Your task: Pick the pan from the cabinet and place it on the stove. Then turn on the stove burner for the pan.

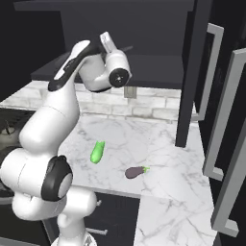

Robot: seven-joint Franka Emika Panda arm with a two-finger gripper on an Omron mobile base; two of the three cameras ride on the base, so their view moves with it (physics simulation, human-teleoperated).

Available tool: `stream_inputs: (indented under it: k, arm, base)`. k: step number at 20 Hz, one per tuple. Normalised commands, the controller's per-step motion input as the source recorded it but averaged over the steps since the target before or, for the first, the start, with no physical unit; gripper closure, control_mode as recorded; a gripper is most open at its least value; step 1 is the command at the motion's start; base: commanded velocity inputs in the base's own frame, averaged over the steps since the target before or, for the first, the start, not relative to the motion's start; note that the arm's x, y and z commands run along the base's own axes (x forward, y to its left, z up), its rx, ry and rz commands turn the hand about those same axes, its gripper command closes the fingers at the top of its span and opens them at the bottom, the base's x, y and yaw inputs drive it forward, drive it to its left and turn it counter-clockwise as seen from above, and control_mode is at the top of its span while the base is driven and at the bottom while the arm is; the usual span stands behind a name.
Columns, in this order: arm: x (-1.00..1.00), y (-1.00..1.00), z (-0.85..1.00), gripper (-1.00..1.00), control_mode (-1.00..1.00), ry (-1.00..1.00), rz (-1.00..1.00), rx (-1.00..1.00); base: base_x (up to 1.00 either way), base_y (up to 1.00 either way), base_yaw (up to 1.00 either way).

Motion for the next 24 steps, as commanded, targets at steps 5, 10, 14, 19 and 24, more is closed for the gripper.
stream_inputs:
  k: [5,10,14,19,24]
  arm:
    - [-0.78,0.0,0.01,1.0,-1.0,0.0,0.0,0.01]
    - [-0.77,0.0,0.05,1.0,-1.0,0.0,0.0,0.03]
    - [-0.76,0.0,0.02,1.0,-1.0,0.0,0.0,0.04]
    - [-0.7,0.0,0.0,1.0,-1.0,0.0,0.0,0.04]
    - [-0.66,0.0,0.01,1.0,-1.0,0.02,0.0,0.03]
  base:
    - [0.0,0.0,0.0]
    - [0.0,0.0,0.0]
    - [0.0,0.0,0.0]
    - [0.0,0.0,0.0]
    - [0.0,0.0,0.0]
